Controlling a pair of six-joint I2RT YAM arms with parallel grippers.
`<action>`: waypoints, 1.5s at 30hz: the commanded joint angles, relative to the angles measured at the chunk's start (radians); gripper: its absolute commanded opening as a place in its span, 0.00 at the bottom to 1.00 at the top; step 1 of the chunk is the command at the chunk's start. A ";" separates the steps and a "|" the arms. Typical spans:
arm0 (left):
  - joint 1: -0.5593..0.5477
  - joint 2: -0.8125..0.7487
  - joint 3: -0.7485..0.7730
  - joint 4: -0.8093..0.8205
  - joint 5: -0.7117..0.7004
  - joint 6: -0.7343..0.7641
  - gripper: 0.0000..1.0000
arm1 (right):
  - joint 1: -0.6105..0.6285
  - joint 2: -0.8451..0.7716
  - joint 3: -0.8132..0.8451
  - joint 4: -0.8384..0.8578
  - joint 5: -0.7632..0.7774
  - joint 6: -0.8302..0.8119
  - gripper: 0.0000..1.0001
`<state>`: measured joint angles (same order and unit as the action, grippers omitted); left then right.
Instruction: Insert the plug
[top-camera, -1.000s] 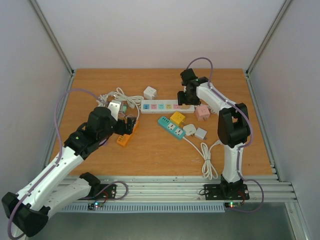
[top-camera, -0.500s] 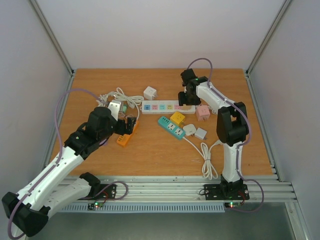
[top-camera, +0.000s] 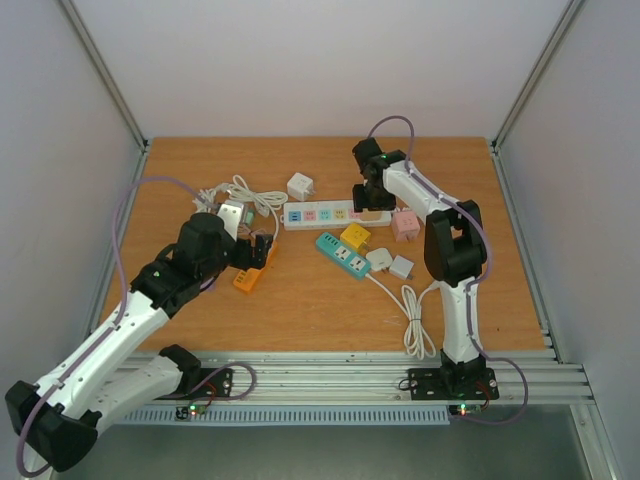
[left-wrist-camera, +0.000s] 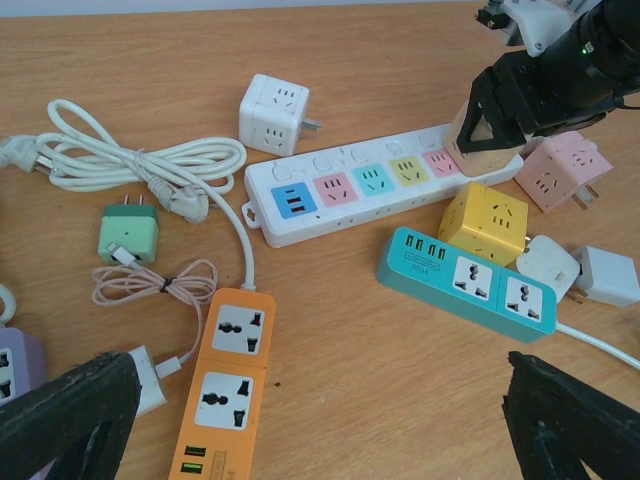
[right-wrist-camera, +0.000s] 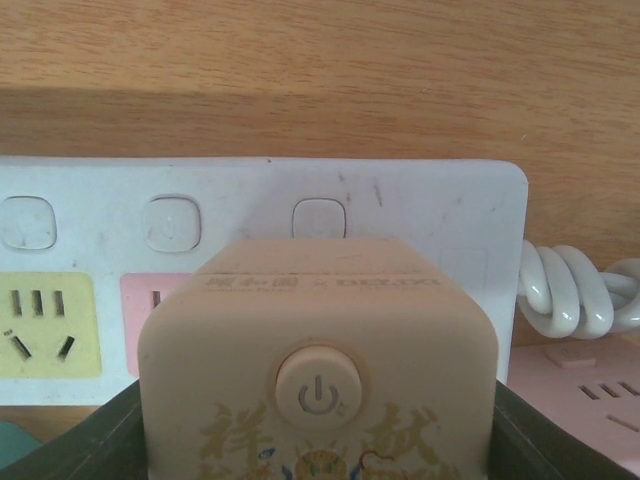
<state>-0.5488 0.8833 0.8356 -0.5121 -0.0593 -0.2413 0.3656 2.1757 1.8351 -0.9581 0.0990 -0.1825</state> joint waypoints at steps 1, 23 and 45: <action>0.005 0.012 0.000 0.041 -0.007 0.014 0.99 | -0.013 0.133 -0.032 -0.098 0.100 0.032 0.46; 0.006 -0.043 0.067 -0.099 0.048 -0.025 0.99 | -0.048 -0.309 -0.162 -0.004 0.070 -0.008 0.98; 0.006 -0.076 0.022 -0.040 0.198 -0.028 0.99 | -0.168 -0.191 -0.329 0.115 0.059 -0.135 0.89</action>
<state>-0.5449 0.8059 0.8608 -0.6018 0.1154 -0.2600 0.2031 1.9575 1.4513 -0.8711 0.1177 -0.2756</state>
